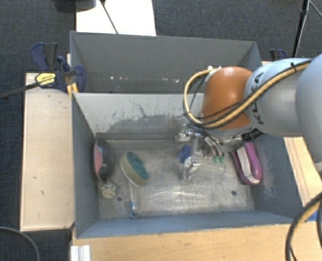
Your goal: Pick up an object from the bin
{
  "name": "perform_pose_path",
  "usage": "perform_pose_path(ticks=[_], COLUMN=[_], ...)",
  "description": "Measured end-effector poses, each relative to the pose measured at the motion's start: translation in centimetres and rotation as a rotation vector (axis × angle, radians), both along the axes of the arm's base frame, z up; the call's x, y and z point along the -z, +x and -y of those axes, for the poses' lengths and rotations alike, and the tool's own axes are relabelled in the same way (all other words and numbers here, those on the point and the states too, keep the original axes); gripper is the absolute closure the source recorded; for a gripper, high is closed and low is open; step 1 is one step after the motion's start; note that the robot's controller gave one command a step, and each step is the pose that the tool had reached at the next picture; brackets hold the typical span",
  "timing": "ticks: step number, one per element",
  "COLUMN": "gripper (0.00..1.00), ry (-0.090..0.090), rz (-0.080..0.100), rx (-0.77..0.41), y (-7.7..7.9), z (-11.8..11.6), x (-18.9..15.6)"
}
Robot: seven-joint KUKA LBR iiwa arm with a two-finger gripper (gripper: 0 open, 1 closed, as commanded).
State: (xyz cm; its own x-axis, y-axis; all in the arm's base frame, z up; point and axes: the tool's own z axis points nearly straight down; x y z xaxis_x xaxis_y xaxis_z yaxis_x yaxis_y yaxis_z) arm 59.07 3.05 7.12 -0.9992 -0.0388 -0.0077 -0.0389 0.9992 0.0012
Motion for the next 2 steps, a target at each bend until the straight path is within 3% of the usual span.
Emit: perform_pose_path(ticks=[1,2], gripper=[0.00,0.00], ry=[0.000,0.004], rz=[-0.003,0.010], rx=[0.003,0.193], y=[0.2,-1.6], z=[0.0,0.7], x=[-0.3,-0.4])
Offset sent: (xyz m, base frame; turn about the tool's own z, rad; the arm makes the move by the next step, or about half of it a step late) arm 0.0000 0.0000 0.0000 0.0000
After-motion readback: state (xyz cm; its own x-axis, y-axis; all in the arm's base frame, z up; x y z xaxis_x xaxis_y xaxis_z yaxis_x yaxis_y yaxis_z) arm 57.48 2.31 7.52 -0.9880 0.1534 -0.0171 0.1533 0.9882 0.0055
